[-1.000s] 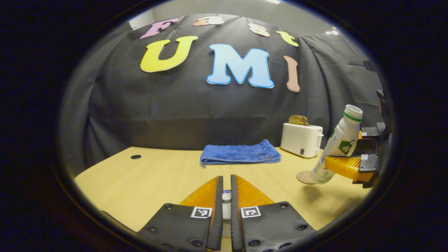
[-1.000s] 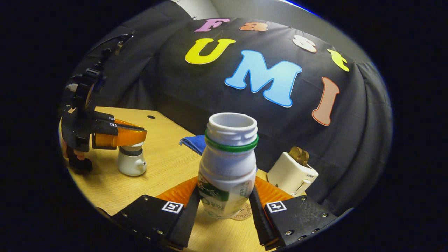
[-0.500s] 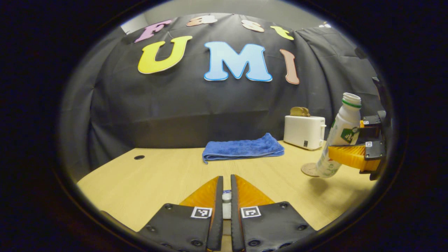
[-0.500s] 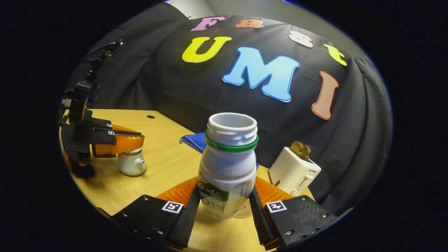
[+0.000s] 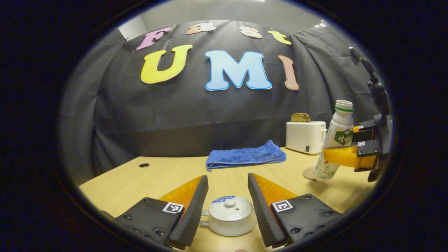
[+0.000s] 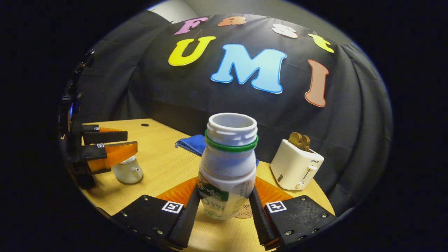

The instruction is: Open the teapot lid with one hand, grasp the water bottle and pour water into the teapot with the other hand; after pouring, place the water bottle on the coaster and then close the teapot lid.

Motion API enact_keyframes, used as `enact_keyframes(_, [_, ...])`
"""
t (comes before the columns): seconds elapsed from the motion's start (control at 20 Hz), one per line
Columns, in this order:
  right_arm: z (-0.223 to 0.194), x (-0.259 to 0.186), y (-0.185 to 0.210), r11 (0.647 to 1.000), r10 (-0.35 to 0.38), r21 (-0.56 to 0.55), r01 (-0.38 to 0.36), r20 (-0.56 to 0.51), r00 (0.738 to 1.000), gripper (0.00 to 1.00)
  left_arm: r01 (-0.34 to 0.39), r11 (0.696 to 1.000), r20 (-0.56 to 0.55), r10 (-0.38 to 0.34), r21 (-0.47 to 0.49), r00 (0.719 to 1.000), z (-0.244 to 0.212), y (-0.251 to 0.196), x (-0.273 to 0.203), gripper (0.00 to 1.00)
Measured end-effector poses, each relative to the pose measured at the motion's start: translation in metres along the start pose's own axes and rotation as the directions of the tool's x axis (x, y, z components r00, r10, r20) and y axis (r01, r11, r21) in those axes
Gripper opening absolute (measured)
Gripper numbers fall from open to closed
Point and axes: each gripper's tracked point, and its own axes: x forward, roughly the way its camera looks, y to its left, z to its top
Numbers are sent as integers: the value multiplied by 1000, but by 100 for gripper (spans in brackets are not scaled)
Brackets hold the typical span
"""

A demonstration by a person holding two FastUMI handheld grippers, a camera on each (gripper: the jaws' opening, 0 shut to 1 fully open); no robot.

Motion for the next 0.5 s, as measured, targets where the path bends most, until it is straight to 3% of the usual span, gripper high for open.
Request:
enact_keyframes(0.2, [-1,12,-25,995,-75,62,74,13,997,71,-12,999,61,15,-43,998,27,10,-19,92])
enact_keyframes(0.5, [-26,44,-57,984,-151,80,159,-93,984,71,46,994,118,-35,-97,992,58,4,-40,93])
